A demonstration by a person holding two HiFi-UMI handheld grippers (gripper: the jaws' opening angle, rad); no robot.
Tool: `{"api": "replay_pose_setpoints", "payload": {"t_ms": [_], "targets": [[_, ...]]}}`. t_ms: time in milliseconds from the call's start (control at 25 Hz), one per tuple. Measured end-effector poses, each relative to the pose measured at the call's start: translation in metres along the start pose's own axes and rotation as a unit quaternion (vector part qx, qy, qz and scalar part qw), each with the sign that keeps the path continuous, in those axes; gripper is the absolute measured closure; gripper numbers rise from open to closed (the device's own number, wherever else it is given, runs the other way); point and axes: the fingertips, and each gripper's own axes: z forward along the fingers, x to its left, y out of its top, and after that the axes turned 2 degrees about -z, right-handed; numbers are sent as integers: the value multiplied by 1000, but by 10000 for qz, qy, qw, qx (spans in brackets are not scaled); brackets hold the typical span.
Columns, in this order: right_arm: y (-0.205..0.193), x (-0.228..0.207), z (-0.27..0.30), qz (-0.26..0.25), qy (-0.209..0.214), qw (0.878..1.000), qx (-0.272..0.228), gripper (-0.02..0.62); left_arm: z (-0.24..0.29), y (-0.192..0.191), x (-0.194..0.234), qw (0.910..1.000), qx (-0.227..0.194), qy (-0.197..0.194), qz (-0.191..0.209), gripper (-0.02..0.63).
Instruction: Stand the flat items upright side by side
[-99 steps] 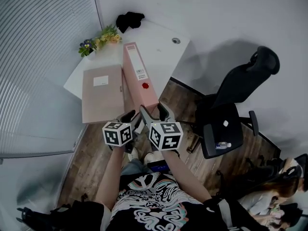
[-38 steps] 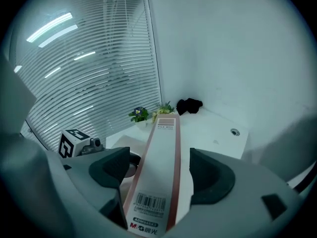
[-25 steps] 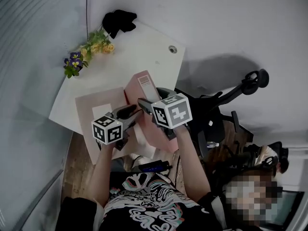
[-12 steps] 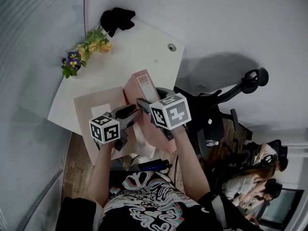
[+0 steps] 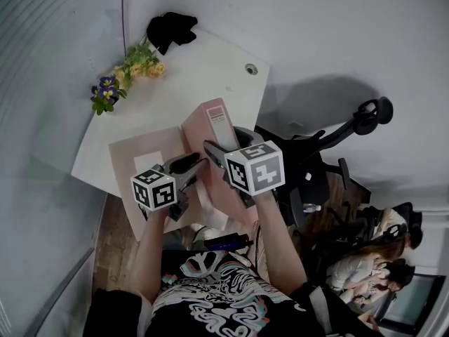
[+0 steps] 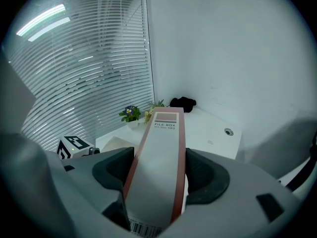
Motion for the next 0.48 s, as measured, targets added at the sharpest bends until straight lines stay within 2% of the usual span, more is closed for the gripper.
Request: {"api": "replay_pose_setpoints", "payload": {"t_ms": [480], "targets": [[17, -8, -27, 205, -467, 9953, -824, 275, 4, -4, -9, 10000, 13, -31, 57, 474]]}}
